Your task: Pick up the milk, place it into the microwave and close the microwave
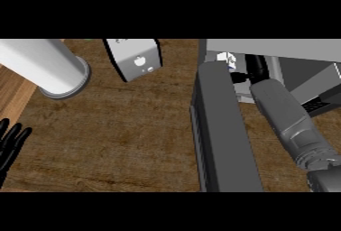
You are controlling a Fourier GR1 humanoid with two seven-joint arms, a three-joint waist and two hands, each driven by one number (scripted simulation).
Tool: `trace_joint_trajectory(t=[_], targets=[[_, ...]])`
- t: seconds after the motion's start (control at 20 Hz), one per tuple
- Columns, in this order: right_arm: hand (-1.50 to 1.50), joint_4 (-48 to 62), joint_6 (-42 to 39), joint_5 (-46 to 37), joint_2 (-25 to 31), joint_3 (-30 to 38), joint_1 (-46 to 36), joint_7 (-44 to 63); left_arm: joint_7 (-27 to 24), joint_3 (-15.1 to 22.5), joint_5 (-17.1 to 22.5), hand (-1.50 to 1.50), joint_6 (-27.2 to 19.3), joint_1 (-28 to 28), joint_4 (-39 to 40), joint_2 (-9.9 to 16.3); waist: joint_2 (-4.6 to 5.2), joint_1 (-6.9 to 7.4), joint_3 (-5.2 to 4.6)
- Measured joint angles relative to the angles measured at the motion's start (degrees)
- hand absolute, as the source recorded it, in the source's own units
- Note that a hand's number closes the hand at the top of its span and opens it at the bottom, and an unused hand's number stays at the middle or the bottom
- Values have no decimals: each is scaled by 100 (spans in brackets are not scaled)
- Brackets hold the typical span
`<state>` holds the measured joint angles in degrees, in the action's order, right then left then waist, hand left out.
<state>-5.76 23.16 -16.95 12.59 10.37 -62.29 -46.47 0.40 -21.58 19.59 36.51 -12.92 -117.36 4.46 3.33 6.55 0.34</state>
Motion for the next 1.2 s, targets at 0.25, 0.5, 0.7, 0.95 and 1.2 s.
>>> trace_joint_trajectory(t=[0.25,0.5,0.7,0.95,1.2], targets=[[-150,30,-768,291,-7,271,189,-237,24,252,-71,-150,67,41,-6,-97,-63,-108,-4],[-150,78,-1521,527,1,484,473,-441,110,589,-222,150,76,58,-33,-266,-124,-224,-8],[-150,101,-2232,683,-16,609,718,-557,283,936,-320,150,-58,137,-103,-364,-175,-326,-12],[-150,21,-2923,770,-65,635,1162,-755,513,1322,-416,150,-206,208,-113,-413,-241,-454,-19],[-150,-245,-3251,817,-73,584,1683,-876,520,1965,-659,150,-565,129,-59,-425,-298,-566,-28]])
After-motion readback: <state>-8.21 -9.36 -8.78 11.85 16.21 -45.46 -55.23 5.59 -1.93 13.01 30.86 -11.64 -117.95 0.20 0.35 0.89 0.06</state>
